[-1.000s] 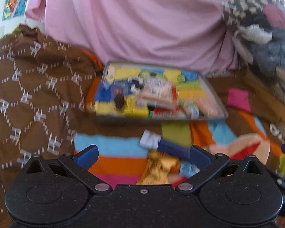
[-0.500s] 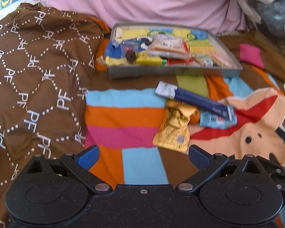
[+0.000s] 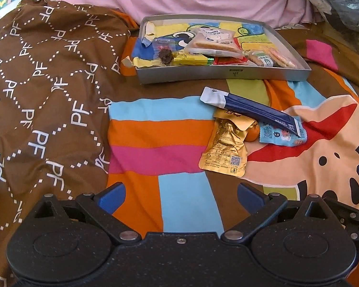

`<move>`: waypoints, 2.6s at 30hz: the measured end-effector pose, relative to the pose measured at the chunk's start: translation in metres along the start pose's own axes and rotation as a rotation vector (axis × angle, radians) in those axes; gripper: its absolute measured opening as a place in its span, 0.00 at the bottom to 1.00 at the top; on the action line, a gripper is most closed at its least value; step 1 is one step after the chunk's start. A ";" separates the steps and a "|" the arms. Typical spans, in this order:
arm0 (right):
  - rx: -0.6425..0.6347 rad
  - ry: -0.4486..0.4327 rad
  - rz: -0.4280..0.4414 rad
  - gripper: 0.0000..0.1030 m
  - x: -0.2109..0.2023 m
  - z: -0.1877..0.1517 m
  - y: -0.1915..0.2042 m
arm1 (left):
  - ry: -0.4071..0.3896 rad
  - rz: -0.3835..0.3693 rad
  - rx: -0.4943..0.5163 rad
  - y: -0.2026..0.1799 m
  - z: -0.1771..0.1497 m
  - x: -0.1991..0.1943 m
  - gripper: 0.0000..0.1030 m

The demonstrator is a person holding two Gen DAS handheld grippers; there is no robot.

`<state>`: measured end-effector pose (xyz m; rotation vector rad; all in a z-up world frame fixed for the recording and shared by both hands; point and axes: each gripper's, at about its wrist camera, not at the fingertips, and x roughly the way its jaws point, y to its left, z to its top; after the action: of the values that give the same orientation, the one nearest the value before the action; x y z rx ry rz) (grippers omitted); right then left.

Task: Organize snacks
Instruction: 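Move the left tool to the gold foil packet while the right tool approaches the blue stick packet, then close the left tool on the gold foil packet while the right tool grasps the blue stick packet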

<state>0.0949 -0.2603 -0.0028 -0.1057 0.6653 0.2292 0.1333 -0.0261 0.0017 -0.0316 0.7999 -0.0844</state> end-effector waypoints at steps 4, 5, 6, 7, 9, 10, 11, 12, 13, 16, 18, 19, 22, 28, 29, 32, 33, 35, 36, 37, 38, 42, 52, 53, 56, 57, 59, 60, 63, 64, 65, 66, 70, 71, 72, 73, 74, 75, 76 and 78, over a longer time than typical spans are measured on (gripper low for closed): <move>0.014 0.002 0.004 1.00 0.002 0.001 -0.003 | -0.004 -0.023 0.020 -0.002 0.004 0.003 0.97; 0.017 0.002 0.004 1.00 0.003 0.001 -0.003 | -0.008 -0.030 0.030 -0.003 0.005 0.004 0.97; 0.020 0.003 0.004 1.00 0.004 0.002 -0.004 | -0.012 -0.036 0.040 -0.005 0.005 0.005 0.97; 0.022 0.004 0.005 1.00 0.005 0.003 -0.005 | -0.015 -0.043 0.050 -0.006 0.006 0.006 0.97; 0.021 0.006 0.006 1.00 0.007 0.005 -0.007 | -0.018 -0.056 0.062 -0.009 0.008 0.009 0.97; 0.019 0.007 0.005 1.00 0.008 0.007 -0.007 | -0.019 -0.063 0.066 -0.010 0.009 0.011 0.97; 0.014 0.005 0.004 1.00 0.009 0.009 -0.008 | -0.020 -0.069 0.069 -0.011 0.010 0.013 0.97; 0.007 -0.001 0.005 1.00 0.010 0.011 -0.008 | -0.021 -0.075 0.071 -0.012 0.012 0.016 0.97; 0.000 -0.006 0.006 1.00 0.012 0.014 -0.009 | -0.022 -0.081 0.074 -0.012 0.013 0.019 0.97; -0.027 -0.026 0.012 1.00 0.018 0.025 -0.012 | -0.028 -0.098 0.082 -0.014 0.019 0.027 0.97; -0.060 -0.042 0.024 1.00 0.024 0.036 -0.014 | -0.035 -0.110 0.095 -0.014 0.022 0.032 0.97; -0.078 -0.050 0.029 1.00 0.027 0.041 -0.014 | -0.039 -0.116 0.105 -0.015 0.024 0.035 0.97; -0.137 -0.073 0.057 1.00 0.040 0.060 -0.017 | -0.045 -0.136 0.138 -0.015 0.029 0.044 0.97; -0.228 -0.056 0.135 1.00 0.070 0.090 -0.019 | -0.044 -0.208 0.161 -0.012 0.038 0.062 0.94; -0.243 -0.052 0.142 1.00 0.075 0.093 -0.018 | -0.042 -0.223 0.167 -0.013 0.040 0.065 0.94; -0.292 -0.037 0.176 1.00 0.092 0.101 -0.015 | -0.033 -0.248 0.227 -0.019 0.041 0.075 0.94; -0.307 -0.026 0.189 1.00 0.099 0.104 -0.015 | -0.034 -0.247 0.247 -0.022 0.041 0.078 0.94; -0.322 -0.007 0.209 1.00 0.110 0.106 -0.015 | -0.029 -0.242 0.267 -0.026 0.040 0.084 0.94; -0.325 0.006 0.223 1.00 0.116 0.107 -0.015 | -0.024 -0.242 0.270 -0.028 0.040 0.086 0.94; -0.322 0.017 0.232 1.00 0.121 0.108 -0.016 | -0.021 -0.245 0.270 -0.029 0.040 0.089 0.94; -0.318 0.029 0.241 0.99 0.126 0.108 -0.017 | -0.018 -0.248 0.270 -0.030 0.041 0.091 0.94; -0.302 0.058 0.261 0.93 0.137 0.108 -0.021 | -0.011 -0.250 0.287 -0.032 0.042 0.098 0.94; -0.228 0.096 0.371 0.63 0.135 0.106 -0.031 | -0.009 -0.251 0.311 -0.035 0.044 0.101 0.82; -0.220 0.102 0.380 0.58 0.134 0.105 -0.033 | -0.008 -0.249 0.310 -0.034 0.044 0.101 0.80; -0.221 0.115 0.363 0.50 0.131 0.102 -0.034 | 0.003 -0.236 0.300 -0.033 0.044 0.099 0.74; -0.223 0.114 0.355 0.49 0.129 0.101 -0.035 | 0.006 -0.228 0.296 -0.033 0.044 0.099 0.70; -0.207 0.115 0.350 0.49 0.125 0.098 -0.037 | 0.017 -0.225 0.286 -0.033 0.045 0.098 0.60; -0.193 0.116 0.347 0.49 0.123 0.096 -0.039 | 0.022 -0.229 0.280 -0.032 0.044 0.098 0.57; -0.173 0.118 0.318 0.47 0.115 0.090 -0.039 | 0.037 -0.233 0.248 -0.030 0.043 0.096 0.56; -0.167 0.121 0.307 0.46 0.112 0.088 -0.039 | 0.044 -0.234 0.234 -0.030 0.042 0.095 0.55; -0.159 0.122 0.299 0.45 0.109 0.086 -0.038 | 0.053 -0.235 0.221 -0.029 0.041 0.094 0.55; -0.150 0.123 0.288 0.45 0.104 0.084 -0.036 | 0.064 -0.234 0.208 -0.029 0.039 0.093 0.54; -0.127 0.138 0.243 0.44 0.087 0.073 -0.026 | 0.114 -0.213 0.163 -0.024 0.031 0.081 0.54; -0.120 0.144 0.241 0.43 0.084 0.070 -0.024 | 0.123 -0.208 0.153 -0.023 0.028 0.078 0.54; -0.109 0.153 0.242 0.42 0.081 0.067 -0.021 | 0.132 -0.205 0.141 -0.021 0.026 0.074 0.54; -0.098 0.162 0.241 0.42 0.078 0.063 -0.019 | 0.142 -0.203 0.128 -0.019 0.023 0.071 0.54; -0.084 0.173 0.239 0.41 0.076 0.058 -0.017 | 0.151 -0.201 0.115 -0.017 0.021 0.067 0.54; -0.073 0.182 0.237 0.42 0.073 0.054 -0.015 | 0.156 -0.200 0.104 -0.015 0.019 0.064 0.53; -0.060 0.187 0.239 0.42 0.070 0.050 -0.013 | 0.162 -0.199 0.093 -0.013 0.018 0.061 0.53; -0.025 0.201 0.256 0.43 0.064 0.042 -0.011 | 0.167 -0.203 0.079 -0.010 0.014 0.056 0.53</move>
<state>0.1716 -0.2526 -0.0098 -0.0674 0.8763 0.4780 0.1817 -0.0410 -0.0278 -0.0311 0.9584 -0.3142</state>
